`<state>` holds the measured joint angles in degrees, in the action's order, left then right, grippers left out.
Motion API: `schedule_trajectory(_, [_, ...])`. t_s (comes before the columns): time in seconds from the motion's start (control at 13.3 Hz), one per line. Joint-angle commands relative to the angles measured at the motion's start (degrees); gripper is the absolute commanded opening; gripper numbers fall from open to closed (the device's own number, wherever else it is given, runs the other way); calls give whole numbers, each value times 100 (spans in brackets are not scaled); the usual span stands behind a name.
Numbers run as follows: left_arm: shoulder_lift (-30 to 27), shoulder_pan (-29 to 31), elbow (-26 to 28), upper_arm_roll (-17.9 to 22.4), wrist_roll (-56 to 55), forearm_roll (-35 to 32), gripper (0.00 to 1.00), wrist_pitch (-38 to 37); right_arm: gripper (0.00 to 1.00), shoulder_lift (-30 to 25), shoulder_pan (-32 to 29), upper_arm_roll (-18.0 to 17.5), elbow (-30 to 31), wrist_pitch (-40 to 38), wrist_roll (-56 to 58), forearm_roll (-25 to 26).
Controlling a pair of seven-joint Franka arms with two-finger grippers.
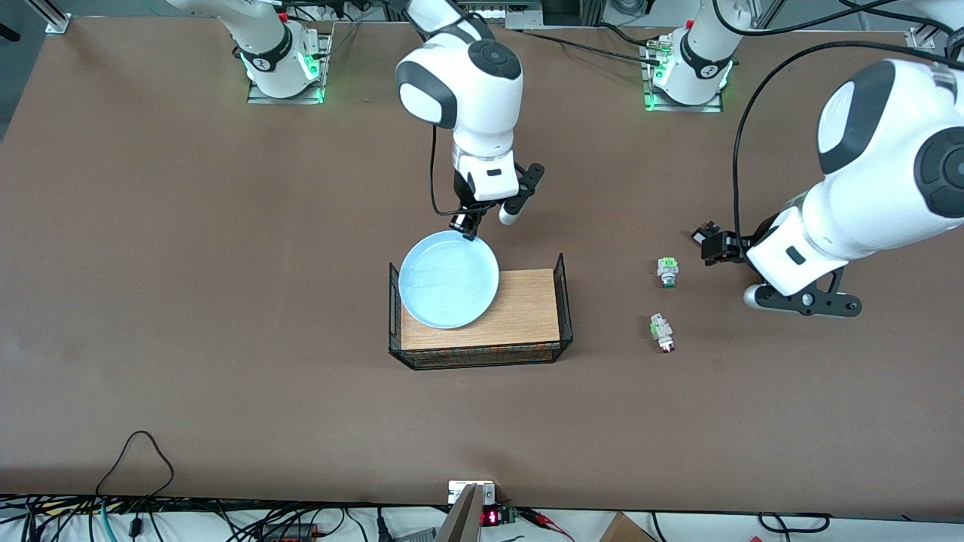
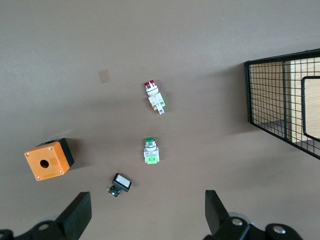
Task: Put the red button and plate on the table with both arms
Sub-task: 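Open the left gripper while the right gripper lifts the plate from the basket, then carry the plate with the right gripper away from the basket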
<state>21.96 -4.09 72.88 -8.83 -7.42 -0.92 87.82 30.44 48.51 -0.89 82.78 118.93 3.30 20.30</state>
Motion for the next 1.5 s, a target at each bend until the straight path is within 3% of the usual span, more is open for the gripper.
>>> schedule_trajectory(0.0, [-270, 171, -81, 12, 126, 48, 100, -291, 0, -142, 18, -43, -245, -230, 83, -314])
schedule_trajectory(0.15, [-638, 233, 120, 39, 144, 48, 100, -354, 0, -441, 9, -43, -245, -396, 92, -456])
schedule_trajectory(0.3, [-1042, 286, 654, 196, 162, 56, 100, -232, 0, -687, -78, -25, -245, -843, 118, -535])
schedule_trajectory(0.6, [-2290, 418, 2814, 434, 188, 56, 100, 1294, 0, -1223, -403, 19, -201, -1880, 1142, -571])
schedule_trajectory(0.68, [-2467, 418, 3063, 434, 214, 48, 100, 1447, 0, -1407, -587, 19, -79, -2039, 1599, -571])
schedule_trajectory(0.9, [-2381, 427, 2794, 426, 434, 57, 100, 799, 0, -2005, -1176, 19, 728, -1944, 2673, -553])
schedule_trajectory(1.13, [-2355, 418, 2749, 390, 443, 39, 100, 798, 0, -2436, -1844, 19, 1378, -1699, 3518, -553])
schedule_trajectory(1.43, [-2346, 392, 2679, 364, 513, 39, 100, 798, 0, -3227, -2529, 36, 3335, -209, 3975, -518])
